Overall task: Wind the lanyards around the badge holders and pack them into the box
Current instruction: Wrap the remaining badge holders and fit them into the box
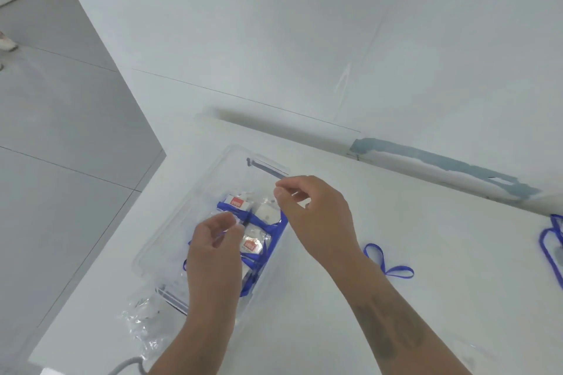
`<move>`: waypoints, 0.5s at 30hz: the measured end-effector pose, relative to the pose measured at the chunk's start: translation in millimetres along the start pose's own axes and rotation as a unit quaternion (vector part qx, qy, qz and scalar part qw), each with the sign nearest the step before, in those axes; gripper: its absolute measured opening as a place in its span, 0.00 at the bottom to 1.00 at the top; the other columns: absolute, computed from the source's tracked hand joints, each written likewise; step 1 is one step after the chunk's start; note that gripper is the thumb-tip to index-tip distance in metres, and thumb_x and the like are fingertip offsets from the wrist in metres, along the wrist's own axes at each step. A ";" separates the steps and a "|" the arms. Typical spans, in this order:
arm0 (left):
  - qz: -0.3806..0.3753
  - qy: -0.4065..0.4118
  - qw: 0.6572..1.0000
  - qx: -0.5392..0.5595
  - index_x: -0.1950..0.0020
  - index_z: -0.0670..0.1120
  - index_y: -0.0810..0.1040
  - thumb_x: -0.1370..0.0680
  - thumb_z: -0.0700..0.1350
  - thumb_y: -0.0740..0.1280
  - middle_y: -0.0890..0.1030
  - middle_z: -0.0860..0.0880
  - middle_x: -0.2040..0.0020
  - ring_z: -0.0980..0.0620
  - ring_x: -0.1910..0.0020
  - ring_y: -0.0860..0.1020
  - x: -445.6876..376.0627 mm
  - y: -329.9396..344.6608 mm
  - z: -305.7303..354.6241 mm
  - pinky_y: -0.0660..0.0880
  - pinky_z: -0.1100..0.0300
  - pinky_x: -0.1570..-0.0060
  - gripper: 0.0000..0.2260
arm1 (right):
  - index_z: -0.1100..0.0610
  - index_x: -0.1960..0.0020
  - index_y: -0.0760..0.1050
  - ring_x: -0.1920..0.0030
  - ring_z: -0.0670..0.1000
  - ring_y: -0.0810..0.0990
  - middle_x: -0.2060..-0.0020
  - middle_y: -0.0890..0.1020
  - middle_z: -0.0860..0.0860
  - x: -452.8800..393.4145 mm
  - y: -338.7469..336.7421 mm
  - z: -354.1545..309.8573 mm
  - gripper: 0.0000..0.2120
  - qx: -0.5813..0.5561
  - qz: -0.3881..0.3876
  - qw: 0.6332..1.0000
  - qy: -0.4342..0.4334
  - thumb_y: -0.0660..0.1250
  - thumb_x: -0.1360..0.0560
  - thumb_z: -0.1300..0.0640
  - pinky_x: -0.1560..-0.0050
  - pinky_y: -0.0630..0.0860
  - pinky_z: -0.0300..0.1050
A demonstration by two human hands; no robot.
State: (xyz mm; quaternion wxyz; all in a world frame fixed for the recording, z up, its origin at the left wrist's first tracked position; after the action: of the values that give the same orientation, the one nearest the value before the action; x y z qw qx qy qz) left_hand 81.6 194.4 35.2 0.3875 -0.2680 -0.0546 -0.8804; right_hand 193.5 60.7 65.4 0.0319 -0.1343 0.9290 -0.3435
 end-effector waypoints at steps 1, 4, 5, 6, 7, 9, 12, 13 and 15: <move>-0.009 0.042 0.999 -0.015 0.49 0.55 0.79 0.22 0.42 0.67 0.82 0.55 0.48 0.53 0.50 0.81 7.3 3.0 8.2 0.78 0.60 0.55 0.08 | 0.42 0.50 0.79 0.52 0.40 0.79 0.55 0.81 0.35 6.6 -8.1 2.7 0.05 -0.012 0.007 1.000 -0.003 0.65 0.23 0.46 0.50 0.77 0.40; -0.056 0.126 0.989 -0.055 0.49 0.56 0.78 0.22 0.43 0.67 0.82 0.59 0.50 0.59 0.51 0.81 28.7 20.3 23.8 0.79 0.58 0.54 0.07 | 0.41 0.49 0.80 0.50 0.39 0.79 0.53 0.82 0.35 29.1 -37.3 16.0 0.05 -0.035 0.036 0.999 0.003 0.66 0.23 0.47 0.49 0.76 0.40; -0.071 0.147 0.984 -0.069 0.49 0.57 0.77 0.22 0.44 0.67 0.82 0.60 0.50 0.62 0.51 0.80 36.6 25.9 26.0 0.79 0.57 0.52 0.07 | 0.41 0.49 0.80 0.50 0.39 0.79 0.53 0.82 0.35 38.5 -47.4 21.7 0.06 -0.036 0.044 0.998 0.010 0.66 0.23 0.47 0.48 0.76 0.40; -0.081 0.170 0.979 -0.079 0.49 0.57 0.77 0.22 0.44 0.67 0.82 0.61 0.50 0.64 0.51 0.80 40.4 30.7 29.0 0.79 0.56 0.50 0.07 | 0.42 0.48 0.80 0.49 0.40 0.79 0.53 0.82 0.35 43.9 -54.5 25.6 0.06 -0.039 0.052 0.998 0.014 0.66 0.23 0.47 0.48 0.75 0.40; -0.091 0.188 0.974 -0.092 0.48 0.58 0.76 0.22 0.45 0.67 0.81 0.62 0.49 0.63 0.50 0.80 45.8 35.7 28.6 0.78 0.57 0.49 0.08 | 0.43 0.48 0.80 0.49 0.40 0.78 0.53 0.82 0.36 51.9 -62.8 31.2 0.06 -0.040 0.060 0.997 0.022 0.67 0.23 0.47 0.47 0.75 0.41; -0.108 0.221 0.963 -0.110 0.47 0.59 0.75 0.22 0.46 0.67 0.81 0.62 0.48 0.60 0.48 0.80 51.0 43.8 27.2 0.77 0.58 0.48 0.08 | 0.43 0.47 0.81 0.48 0.40 0.78 0.53 0.81 0.36 63.3 -74.4 38.3 0.07 -0.045 0.074 0.996 0.033 0.67 0.23 0.48 0.46 0.75 0.42; -0.138 0.255 0.947 -0.135 0.46 0.59 0.75 0.22 0.47 0.67 0.80 0.62 0.46 0.60 0.46 0.79 54.5 57.2 22.3 0.76 0.60 0.47 0.08 | 0.42 0.46 0.80 0.48 0.40 0.78 0.52 0.81 0.35 77.2 -86.7 48.2 0.07 -0.044 0.093 0.994 0.045 0.67 0.23 0.48 0.46 0.74 0.40; -0.148 0.262 0.943 -0.141 0.45 0.58 0.75 0.22 0.46 0.67 0.80 0.62 0.46 0.60 0.46 0.79 55.6 61.1 18.5 0.76 0.60 0.46 0.09 | 0.42 0.46 0.80 0.47 0.40 0.78 0.52 0.81 0.35 82.2 -89.7 51.9 0.07 -0.040 0.096 0.993 0.050 0.67 0.23 0.48 0.46 0.74 0.39; -0.167 0.271 0.936 -0.154 0.43 0.57 0.75 0.22 0.47 0.67 0.79 0.61 0.44 0.59 0.46 0.78 57.1 66.6 11.5 0.76 0.60 0.47 0.09 | 0.41 0.47 0.80 0.47 0.40 0.78 0.52 0.81 0.35 92.2 -93.5 60.0 0.06 -0.042 0.099 0.992 0.063 0.67 0.23 0.48 0.46 0.74 0.38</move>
State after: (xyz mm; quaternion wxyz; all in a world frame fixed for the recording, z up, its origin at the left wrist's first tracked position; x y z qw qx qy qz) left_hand 102.2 114.3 66.9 0.1895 -0.0630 0.1448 -0.9691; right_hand 135.2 -70.2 83.1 0.0012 -0.0211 0.9513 -0.3074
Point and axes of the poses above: each hand's wrist, its own x-axis away from the middle knuckle, its own y-axis out of the palm, z = x × y, the point moved 5 cm from there along -x, towards the middle knuckle
